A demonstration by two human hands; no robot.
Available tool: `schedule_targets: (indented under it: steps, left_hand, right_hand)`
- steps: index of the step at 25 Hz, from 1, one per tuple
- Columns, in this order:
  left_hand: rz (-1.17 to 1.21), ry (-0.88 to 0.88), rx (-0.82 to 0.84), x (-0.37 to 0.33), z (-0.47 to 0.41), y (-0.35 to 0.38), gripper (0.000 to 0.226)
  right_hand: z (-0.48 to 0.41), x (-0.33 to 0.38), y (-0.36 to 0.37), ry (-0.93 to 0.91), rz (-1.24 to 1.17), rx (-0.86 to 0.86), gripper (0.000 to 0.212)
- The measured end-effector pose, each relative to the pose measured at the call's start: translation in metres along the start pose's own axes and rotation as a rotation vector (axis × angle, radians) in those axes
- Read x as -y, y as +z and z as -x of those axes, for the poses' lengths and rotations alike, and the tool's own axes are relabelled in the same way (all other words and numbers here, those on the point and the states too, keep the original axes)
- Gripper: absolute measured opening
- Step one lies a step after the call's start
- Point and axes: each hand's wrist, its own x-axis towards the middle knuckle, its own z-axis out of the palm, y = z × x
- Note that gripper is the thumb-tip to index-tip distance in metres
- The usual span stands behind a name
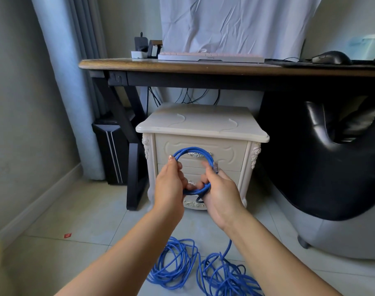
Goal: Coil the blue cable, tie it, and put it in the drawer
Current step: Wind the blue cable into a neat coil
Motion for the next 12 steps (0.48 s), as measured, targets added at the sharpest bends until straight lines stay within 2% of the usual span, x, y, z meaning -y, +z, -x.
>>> schedule_targets:
  steps: [2,4,7,9,10,12]
  left_hand:
    - [0.124,-0.134,0.192,-0.009,0.002,-0.003,0.034]
    - [0.045,-0.197,0.336,-0.024,0.000,-0.007,0.026]
    - [-0.459,-0.106,0.486,-0.039,-0.002,-0.015,0.036]
    - [-0.838,0.028,0.549,-0.037,0.001,-0.016,0.049]
    - [-0.960,0.084,0.554,-0.032,0.002,-0.016,0.052]
    - [-1.027,0.134,0.567,-0.023,0.000,-0.016,0.052]
  right_hand:
    - [-0.002,0.007,-0.006,-0.068,0.169,-0.002,0.011]
    - [-0.004,0.019,-0.014,-0.134,0.455,-0.001,0.016]
    - [0.002,0.031,-0.021,-0.212,0.992,0.087,0.032]
    - [0.010,0.031,-0.021,-0.264,1.210,0.208,0.050]
    - [0.011,0.029,-0.020,-0.277,1.289,0.259,0.058]
    - [0.007,0.026,-0.020,-0.288,1.353,0.299,0.067]
